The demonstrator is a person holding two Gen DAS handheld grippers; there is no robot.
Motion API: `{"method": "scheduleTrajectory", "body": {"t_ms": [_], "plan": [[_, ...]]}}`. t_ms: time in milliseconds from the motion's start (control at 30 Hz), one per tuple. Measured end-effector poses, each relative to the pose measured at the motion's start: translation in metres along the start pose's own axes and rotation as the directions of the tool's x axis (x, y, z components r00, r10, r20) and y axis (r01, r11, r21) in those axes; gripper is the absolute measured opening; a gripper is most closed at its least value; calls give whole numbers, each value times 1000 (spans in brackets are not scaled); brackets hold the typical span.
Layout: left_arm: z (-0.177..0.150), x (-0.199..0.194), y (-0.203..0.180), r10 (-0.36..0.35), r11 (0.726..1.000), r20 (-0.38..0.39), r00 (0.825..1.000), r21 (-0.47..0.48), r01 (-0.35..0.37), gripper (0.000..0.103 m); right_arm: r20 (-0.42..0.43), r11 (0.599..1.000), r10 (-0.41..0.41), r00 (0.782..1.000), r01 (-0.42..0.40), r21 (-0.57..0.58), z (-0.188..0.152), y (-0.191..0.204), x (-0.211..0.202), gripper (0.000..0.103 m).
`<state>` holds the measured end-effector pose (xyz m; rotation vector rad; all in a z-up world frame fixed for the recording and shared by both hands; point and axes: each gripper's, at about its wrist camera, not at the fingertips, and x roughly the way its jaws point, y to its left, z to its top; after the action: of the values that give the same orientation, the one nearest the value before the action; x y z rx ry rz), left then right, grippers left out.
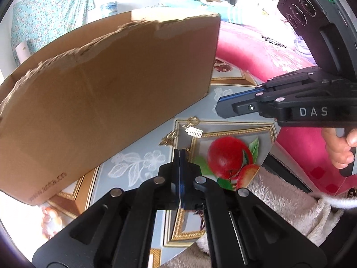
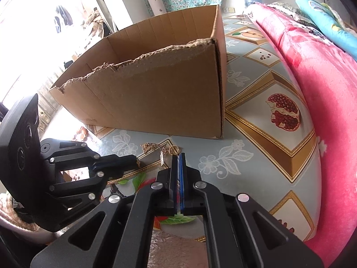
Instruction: Organize jewelry
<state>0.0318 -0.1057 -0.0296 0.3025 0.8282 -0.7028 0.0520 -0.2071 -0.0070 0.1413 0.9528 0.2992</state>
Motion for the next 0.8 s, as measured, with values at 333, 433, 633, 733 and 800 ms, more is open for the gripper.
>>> {"method": "scheduleTrajectory", "body": {"t_ms": [333,433,633,733,800], "plan": [[-5,-6,10,2,999,10,1000,-47,-2,0,-26,1000,-12,1000,12,-3,-6,3,10,3],[-1,-4,7,10,1000,15,1000,-17,-9,0,-34,1000,-21,999,21,2,-9,2,13,5],[4,-1,1,-28,1000,-9,1000,-7,28,15,-25,1000,-6,1000,6,16,-12,-4,12,12],[6,1,4,-50,998,-30,998,-42,48,21,-20,1000,3,1000,-3,21,-13,-6,13,12],[7,2,6,-80,994,-34,996,-74,77,25,-18,1000,7,1000,-7,22,-12,-7,13,12]]}}
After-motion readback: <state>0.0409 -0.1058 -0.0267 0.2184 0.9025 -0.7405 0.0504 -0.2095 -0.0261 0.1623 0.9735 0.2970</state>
